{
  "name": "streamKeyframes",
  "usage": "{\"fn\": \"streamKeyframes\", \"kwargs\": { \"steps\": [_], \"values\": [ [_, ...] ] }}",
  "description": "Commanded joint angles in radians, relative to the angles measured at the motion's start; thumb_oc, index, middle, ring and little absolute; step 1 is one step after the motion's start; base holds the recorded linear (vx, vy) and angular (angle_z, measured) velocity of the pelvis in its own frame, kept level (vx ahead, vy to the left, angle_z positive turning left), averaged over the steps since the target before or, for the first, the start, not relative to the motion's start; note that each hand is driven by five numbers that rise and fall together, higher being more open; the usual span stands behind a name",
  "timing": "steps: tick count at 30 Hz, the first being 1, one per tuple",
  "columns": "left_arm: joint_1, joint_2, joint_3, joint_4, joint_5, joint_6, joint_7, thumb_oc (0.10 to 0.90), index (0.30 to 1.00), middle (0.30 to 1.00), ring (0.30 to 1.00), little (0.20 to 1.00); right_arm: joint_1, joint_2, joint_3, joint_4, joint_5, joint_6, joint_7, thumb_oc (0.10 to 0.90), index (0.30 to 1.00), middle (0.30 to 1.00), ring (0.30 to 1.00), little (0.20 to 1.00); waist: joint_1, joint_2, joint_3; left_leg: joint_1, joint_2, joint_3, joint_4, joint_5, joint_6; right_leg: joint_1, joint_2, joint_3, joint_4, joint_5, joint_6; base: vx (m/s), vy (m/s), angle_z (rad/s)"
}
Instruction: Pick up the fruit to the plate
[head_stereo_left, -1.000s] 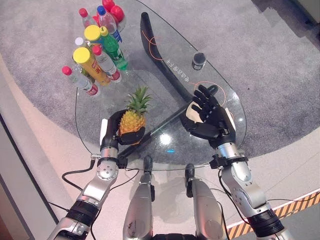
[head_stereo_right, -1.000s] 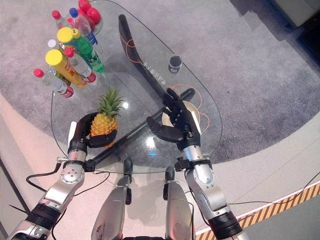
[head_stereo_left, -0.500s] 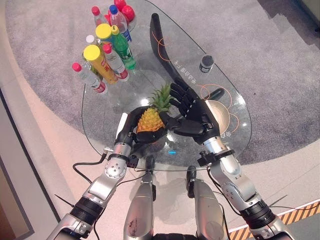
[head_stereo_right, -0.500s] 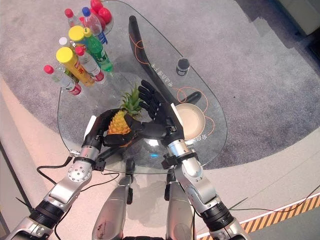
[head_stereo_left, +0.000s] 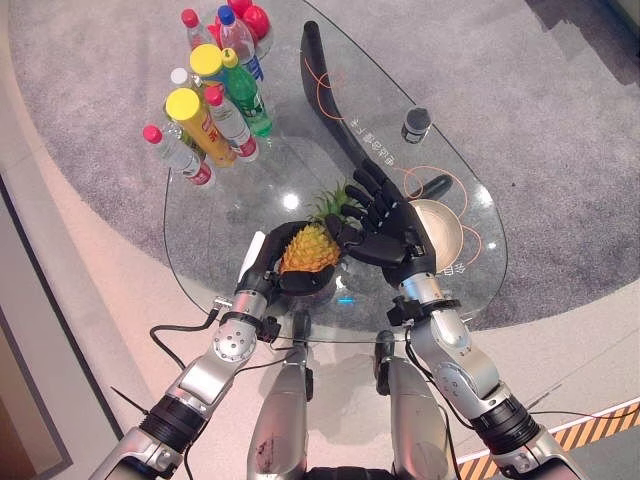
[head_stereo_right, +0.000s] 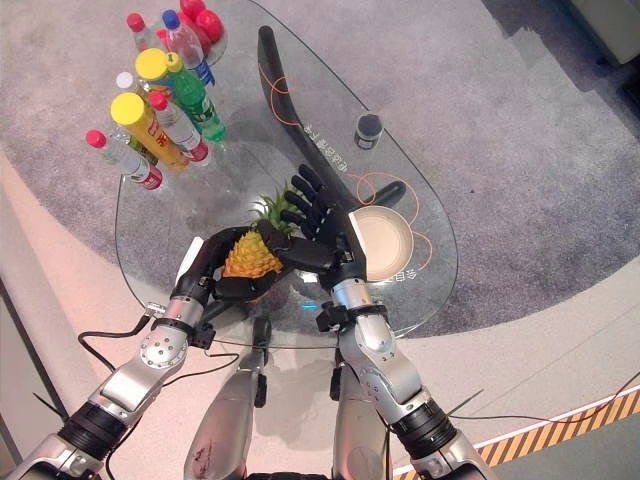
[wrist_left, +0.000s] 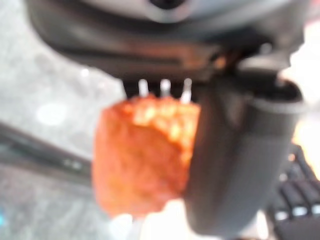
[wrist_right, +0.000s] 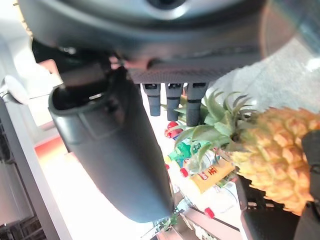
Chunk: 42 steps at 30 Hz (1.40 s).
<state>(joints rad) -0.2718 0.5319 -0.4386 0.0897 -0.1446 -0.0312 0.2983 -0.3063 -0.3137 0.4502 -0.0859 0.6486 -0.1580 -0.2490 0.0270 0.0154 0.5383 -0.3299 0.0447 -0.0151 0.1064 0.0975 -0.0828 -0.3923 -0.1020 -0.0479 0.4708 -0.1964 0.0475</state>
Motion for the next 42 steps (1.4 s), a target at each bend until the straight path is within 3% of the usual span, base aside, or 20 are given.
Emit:
{"fn": "streamKeyframes", "kwargs": {
  "steps": [1, 7, 14, 30, 42],
  "values": [
    [-0.069, -0.002, 0.032, -0.306, 0.065, -0.194, 0.025, 0.100, 0.300, 0.300, 0.300, 0.200, -0.056, 0.046, -0.007, -0.100, -0.084, -0.124, -0.089, 0.800, 0.900, 0.900, 0.900, 0.900, -0.006, -0.026, -0.018, -0.009, -0.061, 0.044, 0.209, -0.101, 0.073, 0.129, -0.020, -0.084, -0.257, 0.215, -0.019, 0.00, 0.000, 0.00],
    [-0.052, -0.014, 0.034, -0.310, 0.063, -0.164, 0.041, 0.100, 0.300, 0.300, 0.300, 0.200, -0.065, 0.039, -0.030, -0.191, -0.175, -0.131, -0.084, 0.800, 0.900, 0.900, 0.900, 0.900, -0.011, -0.023, -0.018, -0.003, -0.061, 0.045, 0.199, -0.104, 0.075, 0.132, -0.016, -0.078, -0.262, 0.213, -0.016, 0.00, 0.000, 0.00],
    [-0.011, -0.011, 0.077, -0.275, 0.042, -0.159, 0.088, 0.100, 0.300, 0.300, 0.300, 0.200, -0.048, -0.008, -0.080, -0.305, -0.193, -0.172, -0.063, 0.800, 0.900, 0.900, 0.900, 0.900, -0.020, -0.029, -0.018, 0.008, -0.055, 0.053, 0.202, -0.109, 0.075, 0.133, -0.006, -0.064, -0.252, 0.205, -0.015, 0.00, 0.003, 0.00],
    [0.014, -0.016, 0.145, -0.226, 0.063, -0.156, 0.154, 0.100, 0.300, 0.300, 0.300, 0.200, 0.009, -0.020, -0.152, -0.339, -0.224, -0.240, -0.124, 0.800, 0.900, 0.900, 0.900, 0.900, -0.033, -0.036, -0.018, 0.007, -0.037, 0.059, 0.202, -0.103, 0.067, 0.126, 0.008, -0.054, -0.240, 0.196, -0.019, 0.00, 0.000, 0.00],
    [0.021, -0.009, 0.161, -0.229, 0.078, -0.182, 0.169, 0.100, 0.300, 0.300, 0.300, 0.200, 0.047, -0.019, -0.109, -0.301, -0.086, -0.139, -0.047, 0.800, 0.900, 0.900, 0.900, 0.900, -0.034, -0.035, -0.018, -0.007, -0.036, 0.052, 0.201, -0.096, 0.065, 0.112, 0.011, -0.056, -0.236, 0.193, -0.022, 0.00, 0.000, 0.00]
  ]
}}
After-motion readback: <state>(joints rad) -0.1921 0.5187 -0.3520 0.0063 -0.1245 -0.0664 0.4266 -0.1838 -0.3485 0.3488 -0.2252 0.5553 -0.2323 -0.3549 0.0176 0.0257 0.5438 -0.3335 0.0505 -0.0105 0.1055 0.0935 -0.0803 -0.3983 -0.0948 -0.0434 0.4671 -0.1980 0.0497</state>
